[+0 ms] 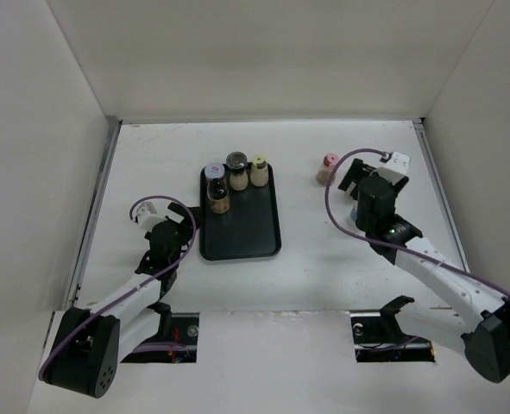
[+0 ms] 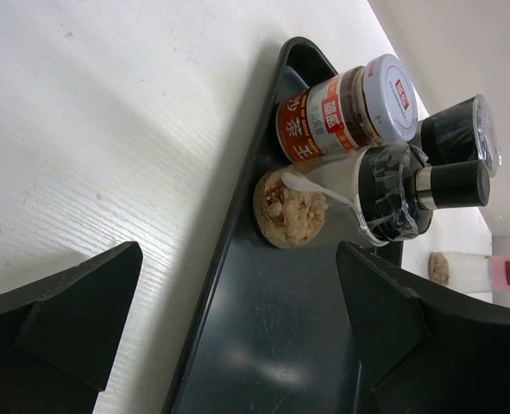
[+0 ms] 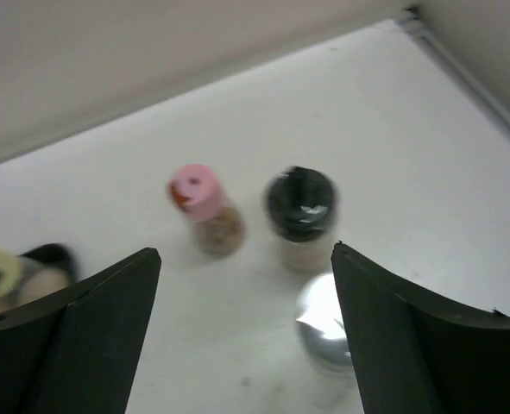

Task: Organize the condiment bottles

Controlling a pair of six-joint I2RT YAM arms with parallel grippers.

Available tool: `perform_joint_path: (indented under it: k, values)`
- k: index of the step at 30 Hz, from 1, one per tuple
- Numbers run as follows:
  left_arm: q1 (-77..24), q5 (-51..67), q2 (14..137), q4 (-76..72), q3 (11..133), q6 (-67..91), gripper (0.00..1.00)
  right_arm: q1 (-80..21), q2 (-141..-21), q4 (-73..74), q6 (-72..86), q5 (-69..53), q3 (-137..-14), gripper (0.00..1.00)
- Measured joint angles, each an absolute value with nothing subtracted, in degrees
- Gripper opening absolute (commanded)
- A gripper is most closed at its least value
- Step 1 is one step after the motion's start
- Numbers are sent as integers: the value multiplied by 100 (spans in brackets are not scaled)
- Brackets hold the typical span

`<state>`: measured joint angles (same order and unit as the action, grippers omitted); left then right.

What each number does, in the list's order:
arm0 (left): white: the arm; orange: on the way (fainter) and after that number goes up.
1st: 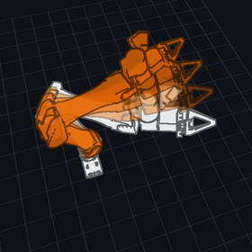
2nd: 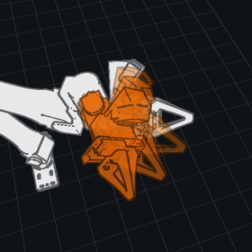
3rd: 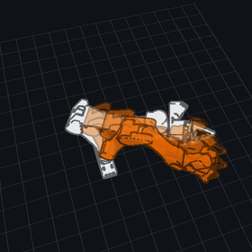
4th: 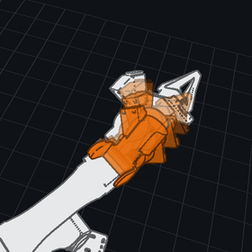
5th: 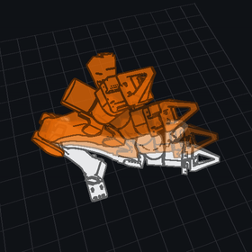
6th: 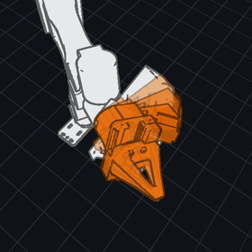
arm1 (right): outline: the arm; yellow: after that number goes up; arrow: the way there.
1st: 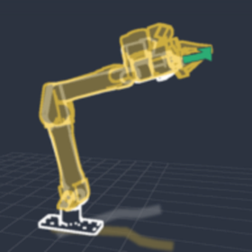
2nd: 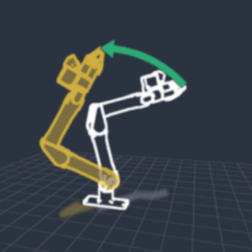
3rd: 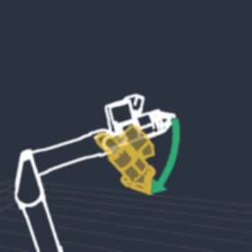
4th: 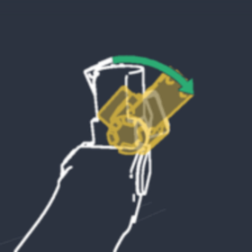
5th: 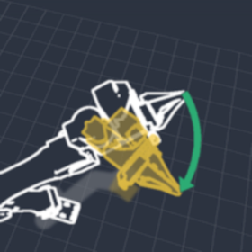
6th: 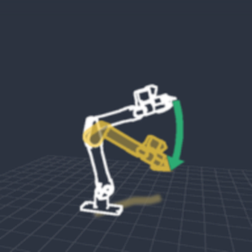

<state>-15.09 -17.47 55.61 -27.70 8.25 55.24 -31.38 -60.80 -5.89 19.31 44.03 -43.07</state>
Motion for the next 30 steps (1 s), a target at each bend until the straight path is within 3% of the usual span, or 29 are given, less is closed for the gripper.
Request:
perform_joint_path:
  k: [3, 16, 19, 22, 24, 30]
  values:
    - [-1509, -1745, 5561, -2768, 825, 5513, 100, -2679, -5841, -139, 2027, 4565, -4032, 100]
    - [-1514, -1726, 5603, -2790, 825, 5485, 100, -2209, -6617, 303, 2283, 3793, -3927, 100]
    - [-1514, -1715, 5616, -2808, 825, 5485, 100, -2206, -6825, 303, 2298, 3743, -3927, 90]
    - [-1516, -1712, 5642, -2834, 825, 5485, 100, -2202, -6930, 305, 2276, 3771, -3927, 60]
    - [-1516, -1702, 5669, -2840, 825, 5485, 100, -2178, -6932, 287, 2346, 3771, -3924, 51]
    - [-1516, -1699, 5686, -2886, 825, 5485, 100, -2731, -6593, 416, 2281, 3837, -3892, 48]
